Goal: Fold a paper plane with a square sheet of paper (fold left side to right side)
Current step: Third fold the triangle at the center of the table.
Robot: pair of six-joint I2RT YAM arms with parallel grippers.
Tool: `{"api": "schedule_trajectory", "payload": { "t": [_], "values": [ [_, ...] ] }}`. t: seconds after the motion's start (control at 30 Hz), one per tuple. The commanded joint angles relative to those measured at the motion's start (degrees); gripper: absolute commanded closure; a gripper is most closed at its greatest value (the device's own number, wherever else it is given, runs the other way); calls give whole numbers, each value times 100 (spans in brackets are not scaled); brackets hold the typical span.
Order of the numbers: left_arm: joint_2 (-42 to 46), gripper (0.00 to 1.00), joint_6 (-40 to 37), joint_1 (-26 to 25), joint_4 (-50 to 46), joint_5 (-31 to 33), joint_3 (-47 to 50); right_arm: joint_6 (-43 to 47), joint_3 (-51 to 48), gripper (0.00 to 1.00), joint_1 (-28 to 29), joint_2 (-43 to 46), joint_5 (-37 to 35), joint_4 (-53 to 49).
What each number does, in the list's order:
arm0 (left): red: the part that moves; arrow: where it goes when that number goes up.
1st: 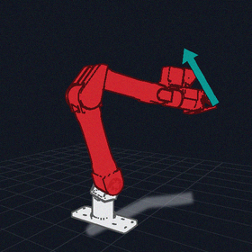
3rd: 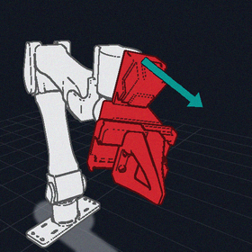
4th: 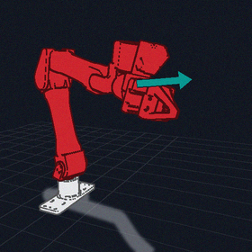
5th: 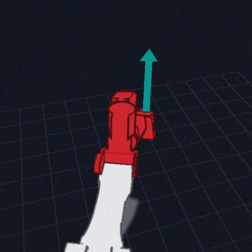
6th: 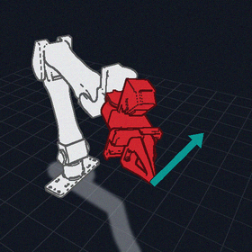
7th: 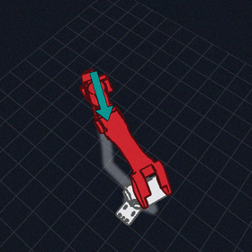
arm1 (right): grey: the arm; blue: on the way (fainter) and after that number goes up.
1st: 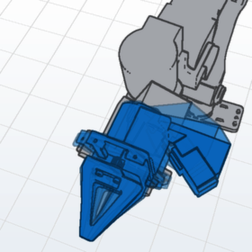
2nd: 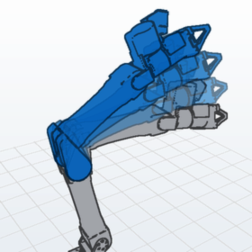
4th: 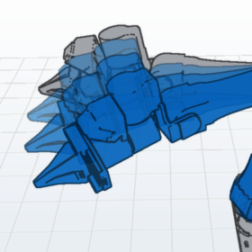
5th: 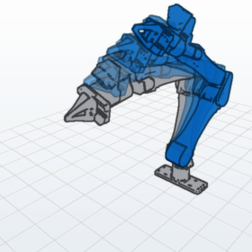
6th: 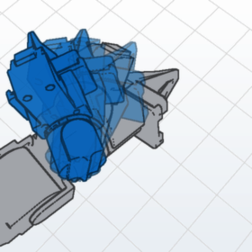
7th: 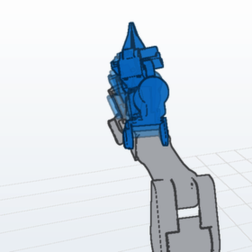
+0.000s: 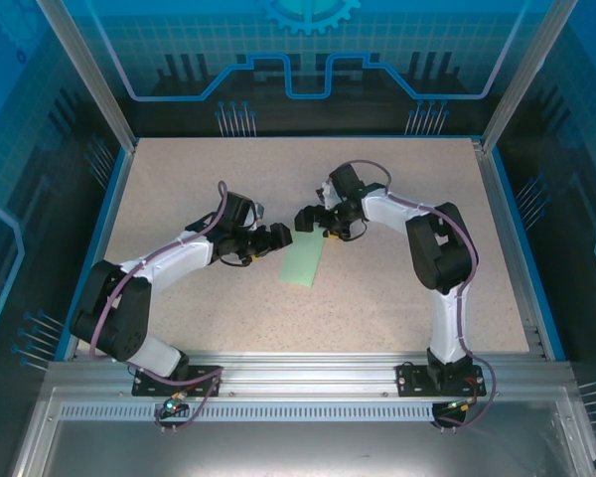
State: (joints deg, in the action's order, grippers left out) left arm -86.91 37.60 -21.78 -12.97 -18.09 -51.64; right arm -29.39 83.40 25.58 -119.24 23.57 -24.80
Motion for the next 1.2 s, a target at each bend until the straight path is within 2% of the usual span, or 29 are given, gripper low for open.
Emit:
{"api": "schedule_trajectory", "payload": {
  "t": [0.0,0.2,0.37,0.57,0.8,1.17],
  "values": [
    [-58,12,65,82,96,-226,28,167,236,2,96,-203,-125,-298],
    [-335,12,46,172,34,-352,-96,406,376,2,92,-431,-249,-554],
    [-736,18,1,201,23,-630,-356,598,467,5,87,-556,-361,-770],
    [-1202,29,-62,205,-106,-715,-720,740,520,17,91,-653,-493,-930],
    [-1607,31,-155,214,-297,-624,-987,875,656,31,109,-741,-707,-1167],
    [-1594,33,-161,214,-302,-552,-918,716,583,32,135,-75,-494,-932]
  ]
}}
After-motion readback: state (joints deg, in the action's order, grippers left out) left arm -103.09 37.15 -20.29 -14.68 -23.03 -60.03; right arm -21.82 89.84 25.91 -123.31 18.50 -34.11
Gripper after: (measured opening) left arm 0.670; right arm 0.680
